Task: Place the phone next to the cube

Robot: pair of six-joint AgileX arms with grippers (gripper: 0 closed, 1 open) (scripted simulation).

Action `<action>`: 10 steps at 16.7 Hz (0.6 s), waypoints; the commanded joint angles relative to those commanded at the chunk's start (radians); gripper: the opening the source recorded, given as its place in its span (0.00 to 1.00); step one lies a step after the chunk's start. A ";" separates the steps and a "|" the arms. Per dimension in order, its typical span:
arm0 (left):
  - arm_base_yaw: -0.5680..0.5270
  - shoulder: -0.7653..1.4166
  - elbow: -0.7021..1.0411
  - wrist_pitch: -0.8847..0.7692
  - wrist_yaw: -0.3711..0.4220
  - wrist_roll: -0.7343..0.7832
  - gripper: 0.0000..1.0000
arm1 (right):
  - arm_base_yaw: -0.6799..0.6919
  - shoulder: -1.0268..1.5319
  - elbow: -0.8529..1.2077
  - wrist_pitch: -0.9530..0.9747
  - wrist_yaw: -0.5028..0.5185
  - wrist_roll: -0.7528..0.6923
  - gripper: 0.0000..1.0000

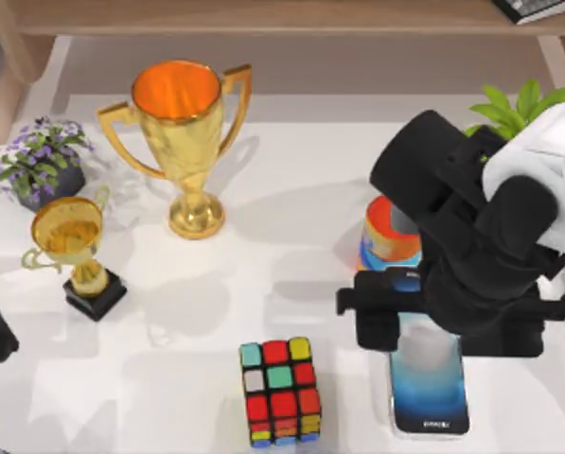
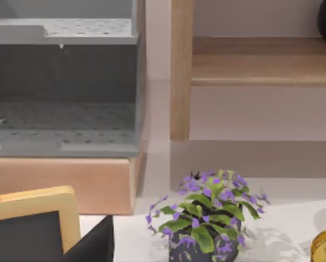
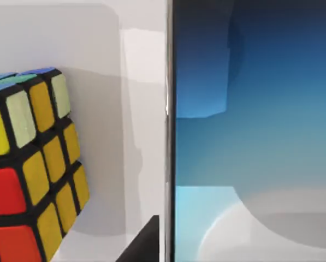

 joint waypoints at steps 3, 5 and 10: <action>0.000 0.000 0.000 0.000 0.000 0.000 1.00 | 0.001 -0.009 -0.013 0.032 -0.004 0.008 0.00; 0.000 0.000 0.000 0.000 0.000 0.000 1.00 | -0.002 -0.006 -0.022 0.051 -0.005 0.012 0.00; 0.000 0.000 0.000 0.000 0.000 0.000 1.00 | -0.012 0.037 -0.055 0.097 0.001 0.013 0.00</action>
